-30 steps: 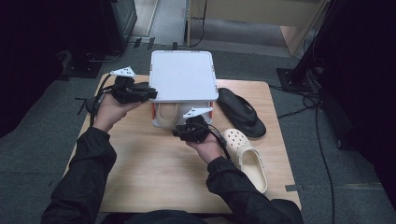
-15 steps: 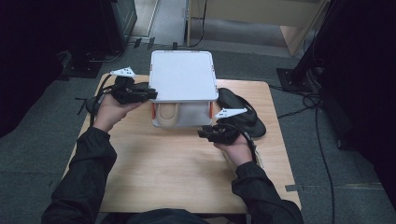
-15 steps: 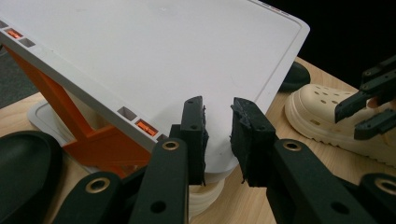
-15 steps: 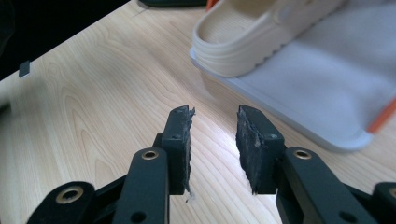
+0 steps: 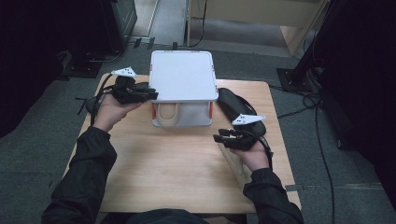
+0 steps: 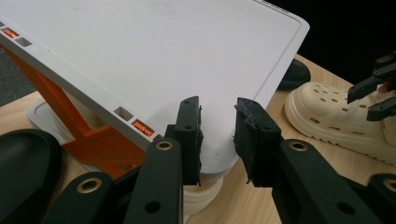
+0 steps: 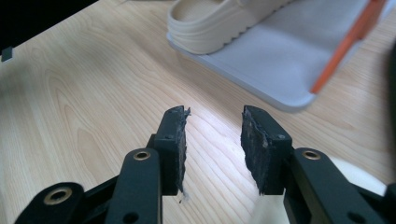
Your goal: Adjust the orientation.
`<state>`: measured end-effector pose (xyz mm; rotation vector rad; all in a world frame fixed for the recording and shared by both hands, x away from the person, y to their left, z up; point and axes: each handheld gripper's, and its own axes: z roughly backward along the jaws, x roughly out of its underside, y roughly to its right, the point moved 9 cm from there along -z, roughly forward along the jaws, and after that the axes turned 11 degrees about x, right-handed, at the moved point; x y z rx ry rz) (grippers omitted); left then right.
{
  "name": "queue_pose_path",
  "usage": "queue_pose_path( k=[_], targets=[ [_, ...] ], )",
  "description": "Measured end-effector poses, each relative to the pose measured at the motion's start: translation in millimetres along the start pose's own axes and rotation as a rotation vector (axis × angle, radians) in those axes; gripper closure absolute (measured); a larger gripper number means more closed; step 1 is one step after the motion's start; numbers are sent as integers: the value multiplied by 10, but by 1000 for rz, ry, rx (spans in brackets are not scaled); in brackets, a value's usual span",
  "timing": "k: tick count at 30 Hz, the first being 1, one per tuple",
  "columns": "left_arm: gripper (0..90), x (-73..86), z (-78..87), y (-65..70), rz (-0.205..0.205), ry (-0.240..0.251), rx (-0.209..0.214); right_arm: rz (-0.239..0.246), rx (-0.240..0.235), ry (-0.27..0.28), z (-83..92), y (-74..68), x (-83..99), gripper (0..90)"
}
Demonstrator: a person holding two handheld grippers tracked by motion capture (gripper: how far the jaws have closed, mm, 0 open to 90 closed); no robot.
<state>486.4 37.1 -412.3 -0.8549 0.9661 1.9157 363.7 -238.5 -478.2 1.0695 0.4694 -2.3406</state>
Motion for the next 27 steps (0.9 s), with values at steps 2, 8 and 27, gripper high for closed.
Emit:
queue_pose_path(
  k=[2,8,27],
  targets=[
    [717,-1,2,-6,3,-1,7,-2,13,1,49,57,39,606],
    [716,-8,1,-6,5,-12,8,-35,32,-3,186,195,135,600],
    [716,-7,6,-15,8,-14,27,-108,117,11,623,490,414,542]
  ],
)
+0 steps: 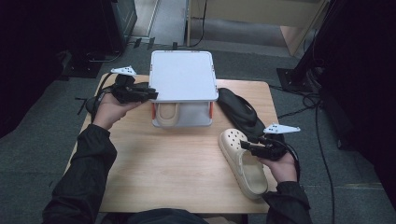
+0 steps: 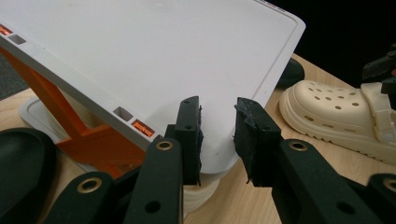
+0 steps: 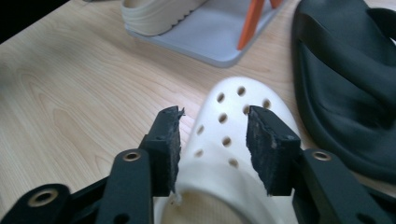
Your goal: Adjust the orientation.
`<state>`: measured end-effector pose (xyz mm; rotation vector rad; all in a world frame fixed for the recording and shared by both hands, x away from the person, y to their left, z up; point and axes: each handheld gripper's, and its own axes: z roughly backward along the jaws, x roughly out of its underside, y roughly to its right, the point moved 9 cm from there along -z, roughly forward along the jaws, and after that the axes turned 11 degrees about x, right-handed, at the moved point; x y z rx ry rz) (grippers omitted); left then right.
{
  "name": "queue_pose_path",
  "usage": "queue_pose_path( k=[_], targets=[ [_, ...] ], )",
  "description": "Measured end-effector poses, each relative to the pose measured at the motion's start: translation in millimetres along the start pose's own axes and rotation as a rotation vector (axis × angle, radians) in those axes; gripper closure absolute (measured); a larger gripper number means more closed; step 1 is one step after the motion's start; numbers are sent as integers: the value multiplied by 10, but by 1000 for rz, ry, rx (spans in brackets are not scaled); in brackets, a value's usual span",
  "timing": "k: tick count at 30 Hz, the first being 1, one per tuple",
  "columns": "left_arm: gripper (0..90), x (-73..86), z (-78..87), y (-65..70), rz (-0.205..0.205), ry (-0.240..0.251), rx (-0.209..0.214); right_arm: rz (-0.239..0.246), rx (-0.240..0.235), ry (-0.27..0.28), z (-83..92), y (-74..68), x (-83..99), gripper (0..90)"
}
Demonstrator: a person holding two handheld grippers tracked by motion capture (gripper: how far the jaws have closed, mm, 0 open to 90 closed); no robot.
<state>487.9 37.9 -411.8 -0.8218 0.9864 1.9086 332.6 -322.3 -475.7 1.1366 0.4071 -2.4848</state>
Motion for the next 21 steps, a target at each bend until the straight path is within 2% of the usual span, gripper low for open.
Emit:
queue_pose_path(
  k=[4,7,9,14,16,19,21],
  targets=[
    [716,0,-1,0,-2,1,0,4,16,2,99,66,100,483],
    [716,0,0,-4,-2,1,2,-7,25,-15,128,93,150,483],
    [717,-3,-7,-4,0,5,-1,18,29,-27,158,124,218,484],
    [716,-6,-18,-7,0,12,4,38,32,-56,123,143,308,485],
    [716,-6,-16,-8,0,11,5,33,39,-67,85,170,337,480],
    [717,-6,-17,-8,0,12,6,7,4,-53,56,176,349,470],
    [716,-5,-16,-8,0,12,6,8,9,-53,76,192,358,477]
  ],
)
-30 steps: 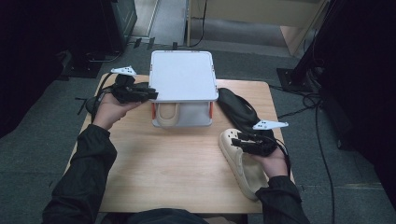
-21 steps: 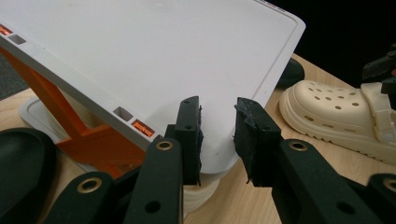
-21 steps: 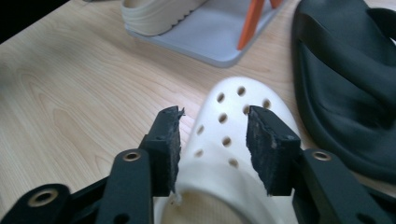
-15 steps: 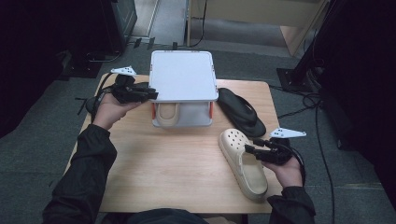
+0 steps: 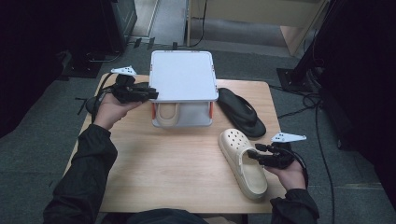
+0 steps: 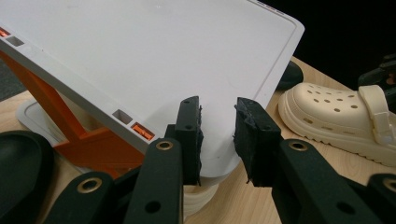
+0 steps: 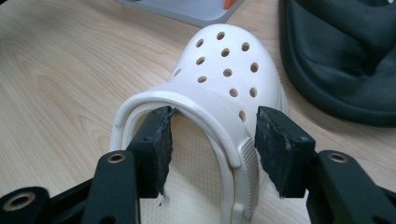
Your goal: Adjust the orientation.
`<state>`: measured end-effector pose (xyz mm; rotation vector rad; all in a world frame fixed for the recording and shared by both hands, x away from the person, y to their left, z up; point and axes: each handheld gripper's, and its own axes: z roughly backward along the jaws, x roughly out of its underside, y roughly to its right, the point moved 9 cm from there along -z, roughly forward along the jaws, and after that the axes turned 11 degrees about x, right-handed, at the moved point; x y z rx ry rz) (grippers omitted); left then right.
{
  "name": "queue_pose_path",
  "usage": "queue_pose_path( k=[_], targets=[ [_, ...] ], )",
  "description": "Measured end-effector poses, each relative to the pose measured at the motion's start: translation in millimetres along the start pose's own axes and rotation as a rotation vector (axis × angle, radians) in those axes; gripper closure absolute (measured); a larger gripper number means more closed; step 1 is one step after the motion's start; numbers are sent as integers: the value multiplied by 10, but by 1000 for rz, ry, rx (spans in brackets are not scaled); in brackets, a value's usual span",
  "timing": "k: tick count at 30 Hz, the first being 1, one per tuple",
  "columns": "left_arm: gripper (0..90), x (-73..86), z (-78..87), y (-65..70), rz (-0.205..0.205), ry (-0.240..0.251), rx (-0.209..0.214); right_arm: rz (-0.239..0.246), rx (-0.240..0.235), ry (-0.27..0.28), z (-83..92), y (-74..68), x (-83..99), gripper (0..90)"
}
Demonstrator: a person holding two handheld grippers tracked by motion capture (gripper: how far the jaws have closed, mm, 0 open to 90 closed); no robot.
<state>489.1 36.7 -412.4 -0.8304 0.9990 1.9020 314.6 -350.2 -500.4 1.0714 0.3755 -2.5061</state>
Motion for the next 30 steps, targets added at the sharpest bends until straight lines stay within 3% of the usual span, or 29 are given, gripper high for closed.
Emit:
queue_pose_path(
  k=[5,14,17,21,30],
  targets=[
    [717,1,1,-2,-1,0,2,46,19,-62,-58,18,107,480],
    [717,1,-2,-3,-1,3,3,4,69,-94,-247,77,131,512],
    [717,1,-3,-5,0,4,3,-15,72,-92,-289,106,127,526],
    [717,1,-3,-5,0,6,5,1,81,-85,-293,114,113,556],
    [717,0,-5,-5,1,8,5,21,173,-55,-265,120,-12,686]
  ],
)
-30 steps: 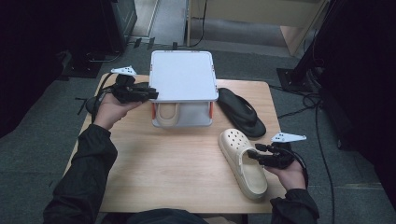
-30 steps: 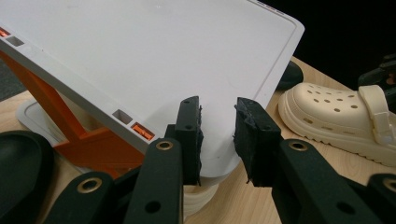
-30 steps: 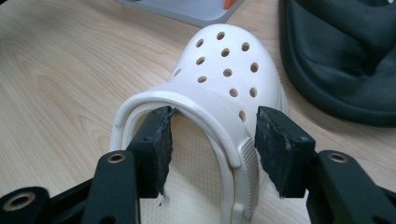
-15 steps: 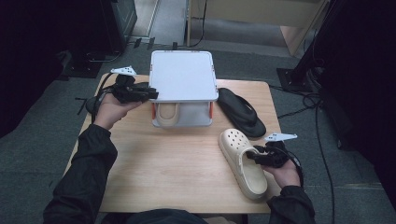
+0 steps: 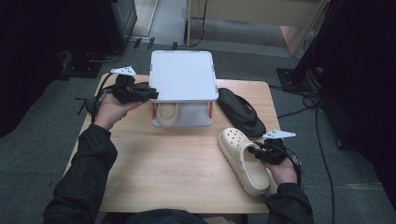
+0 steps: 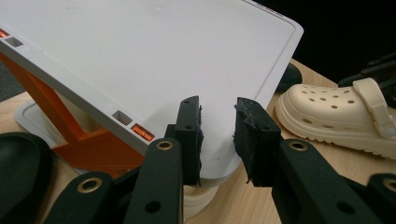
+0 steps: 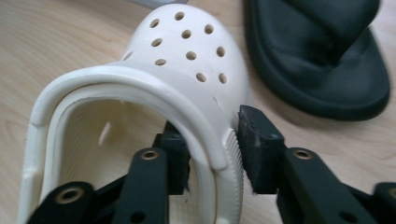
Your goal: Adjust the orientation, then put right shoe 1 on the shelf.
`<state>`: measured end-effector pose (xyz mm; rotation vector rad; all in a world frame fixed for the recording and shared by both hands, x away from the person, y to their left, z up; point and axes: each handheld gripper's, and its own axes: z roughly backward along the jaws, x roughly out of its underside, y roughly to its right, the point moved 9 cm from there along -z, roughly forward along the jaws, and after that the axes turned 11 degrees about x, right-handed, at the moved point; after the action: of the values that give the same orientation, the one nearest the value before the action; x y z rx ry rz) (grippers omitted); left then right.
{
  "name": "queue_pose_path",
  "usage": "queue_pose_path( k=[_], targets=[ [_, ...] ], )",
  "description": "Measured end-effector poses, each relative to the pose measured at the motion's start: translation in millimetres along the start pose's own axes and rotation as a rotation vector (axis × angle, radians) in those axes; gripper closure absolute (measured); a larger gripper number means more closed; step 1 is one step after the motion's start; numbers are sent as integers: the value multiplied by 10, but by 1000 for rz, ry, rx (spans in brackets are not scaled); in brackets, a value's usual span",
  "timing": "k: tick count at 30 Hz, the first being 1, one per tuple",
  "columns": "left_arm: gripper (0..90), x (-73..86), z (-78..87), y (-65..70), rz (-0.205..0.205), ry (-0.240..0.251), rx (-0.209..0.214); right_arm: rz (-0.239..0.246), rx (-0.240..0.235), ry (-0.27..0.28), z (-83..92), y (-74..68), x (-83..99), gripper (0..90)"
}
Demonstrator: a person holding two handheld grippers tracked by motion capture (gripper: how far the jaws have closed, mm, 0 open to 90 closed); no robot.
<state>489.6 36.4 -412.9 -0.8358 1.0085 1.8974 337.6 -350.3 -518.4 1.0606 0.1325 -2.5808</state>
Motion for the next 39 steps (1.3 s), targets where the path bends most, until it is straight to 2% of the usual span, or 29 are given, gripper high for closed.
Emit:
queue_pose_path(
  k=[3,5,10,15,20,27,31,36,39],
  targets=[
    [717,-1,-5,0,0,2,0,-18,3,10,11,7,-41,724],
    [717,-2,-6,1,-1,2,-1,-17,-8,15,14,-16,-64,733],
    [716,-1,-6,2,-1,5,-1,-5,1,33,24,-99,-169,738],
    [716,-3,-6,3,9,3,-5,-2,-15,71,20,-241,-335,739],
    [716,0,-10,9,10,13,-4,3,-27,81,-25,-356,-442,739],
    [716,4,-6,8,5,12,-2,-16,-44,92,-183,-490,-696,745],
    [716,4,-7,11,-2,9,-7,4,-51,95,-334,-570,-858,753],
    [716,6,-8,14,-1,13,-3,34,-37,94,-509,-664,-1003,758],
    [717,6,-8,14,-1,15,-2,29,-37,104,-564,-736,-1087,761]
  ],
)
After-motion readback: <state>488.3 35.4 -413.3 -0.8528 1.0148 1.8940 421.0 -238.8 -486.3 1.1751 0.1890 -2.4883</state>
